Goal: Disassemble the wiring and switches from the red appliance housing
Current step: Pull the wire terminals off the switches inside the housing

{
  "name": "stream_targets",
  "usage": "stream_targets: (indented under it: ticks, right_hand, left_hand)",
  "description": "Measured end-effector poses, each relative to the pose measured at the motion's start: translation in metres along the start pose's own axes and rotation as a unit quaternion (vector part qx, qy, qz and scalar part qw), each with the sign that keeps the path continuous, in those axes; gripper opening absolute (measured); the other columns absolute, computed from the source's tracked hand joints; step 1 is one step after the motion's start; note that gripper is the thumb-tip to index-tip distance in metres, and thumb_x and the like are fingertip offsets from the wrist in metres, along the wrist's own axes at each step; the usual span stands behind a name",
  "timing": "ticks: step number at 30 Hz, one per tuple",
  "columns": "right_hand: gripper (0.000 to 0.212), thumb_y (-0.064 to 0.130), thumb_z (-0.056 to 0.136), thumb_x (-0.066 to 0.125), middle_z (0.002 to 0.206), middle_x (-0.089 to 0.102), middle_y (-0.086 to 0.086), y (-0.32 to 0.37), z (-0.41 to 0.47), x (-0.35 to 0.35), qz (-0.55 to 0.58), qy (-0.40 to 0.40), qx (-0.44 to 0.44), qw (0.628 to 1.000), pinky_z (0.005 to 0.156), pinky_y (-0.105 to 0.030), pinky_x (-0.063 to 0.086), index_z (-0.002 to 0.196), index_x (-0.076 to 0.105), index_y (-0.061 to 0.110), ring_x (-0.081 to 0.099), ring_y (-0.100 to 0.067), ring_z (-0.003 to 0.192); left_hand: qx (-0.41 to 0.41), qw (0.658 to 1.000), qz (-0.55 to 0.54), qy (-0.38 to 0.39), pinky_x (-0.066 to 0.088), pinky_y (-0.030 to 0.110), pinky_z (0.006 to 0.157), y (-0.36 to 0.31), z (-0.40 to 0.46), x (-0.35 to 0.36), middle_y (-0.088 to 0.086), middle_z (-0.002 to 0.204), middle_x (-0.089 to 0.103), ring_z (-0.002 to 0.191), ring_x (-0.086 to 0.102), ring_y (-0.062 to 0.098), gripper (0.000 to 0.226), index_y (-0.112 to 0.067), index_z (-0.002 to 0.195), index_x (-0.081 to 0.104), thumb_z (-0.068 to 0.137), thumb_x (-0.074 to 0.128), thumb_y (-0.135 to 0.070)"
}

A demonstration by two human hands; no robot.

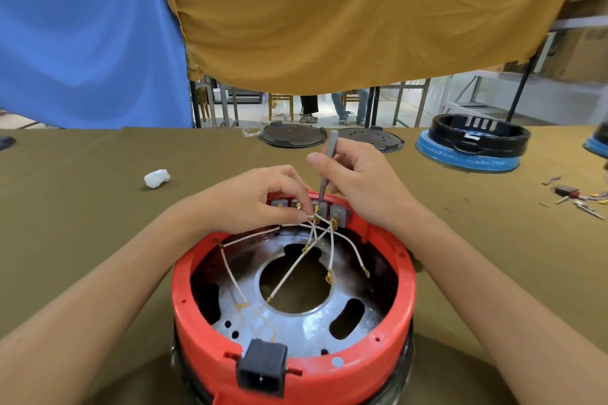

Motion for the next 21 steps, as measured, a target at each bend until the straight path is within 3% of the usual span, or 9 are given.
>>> stream_targets:
  ticks: [3, 7, 14, 21]
  right_hand:
    - [0.029, 0.033, 0.099, 0.059, 0.074, 0.066, -0.014, 0.001, -0.0052, -0.0019, -0.021, -0.011, -0.033, 0.999, 0.07, -0.049, 0.053, 0.082, 0.063, 0.01, 0.064, -0.03, 0.069]
    - [0.027, 0.033, 0.099, 0.06, 0.063, 0.059, 0.0, 0.0007, -0.0077, -0.0004, -0.04, -0.019, -0.053, 0.998, 0.06, -0.031, 0.046, 0.08, 0.063, 0.015, 0.055, -0.012, 0.059]
    - [0.027, 0.034, 0.099, 0.06, 0.063, 0.06, 0.004, 0.0007, -0.0095, 0.0, -0.057, -0.015, -0.074, 0.996, 0.059, -0.035, 0.044, 0.081, 0.065, 0.015, 0.053, -0.013, 0.059]
    - [0.027, 0.034, 0.099, 0.06, 0.062, 0.059, 0.004, 0.0004, -0.0113, -0.0003, -0.066, -0.021, -0.077, 0.995, 0.057, -0.028, 0.042, 0.081, 0.064, 0.015, 0.052, -0.012, 0.058]
  left_hand:
    - [-0.003, 1.0, 0.006, 0.0, 0.04, 0.023, 0.1, -0.0006, 0.0001, 0.0004, -0.012, 0.112, 0.057, 0.105, 0.057, 0.001, 0.009, -0.036, 0.094, 0.073, 0.09, 0.07, -0.028]
    - [-0.001, 1.0, -0.002, -0.001, 0.041, 0.032, 0.103, -0.0002, -0.0005, 0.0002, -0.008, 0.115, 0.058, 0.109, 0.057, 0.005, 0.01, -0.035, 0.094, 0.073, 0.09, 0.07, -0.027]
    - [-0.005, 1.0, -0.002, 0.005, 0.04, 0.04, 0.106, 0.002, 0.0004, 0.0006, -0.008, 0.119, 0.057, 0.114, 0.055, 0.005, 0.009, -0.032, 0.097, 0.073, 0.091, 0.069, -0.028]
    - [-0.001, 1.0, 0.003, 0.003, 0.04, 0.039, 0.105, 0.0013, 0.0004, 0.0007, -0.007, 0.118, 0.058, 0.113, 0.056, 0.006, 0.01, -0.032, 0.099, 0.074, 0.091, 0.069, -0.028]
Point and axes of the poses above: each hand's wrist, its own z-axis towards the middle knuckle, its own x-axis out of the palm, y = z × x, the point moved 3 cm from there along z, towards the middle knuckle
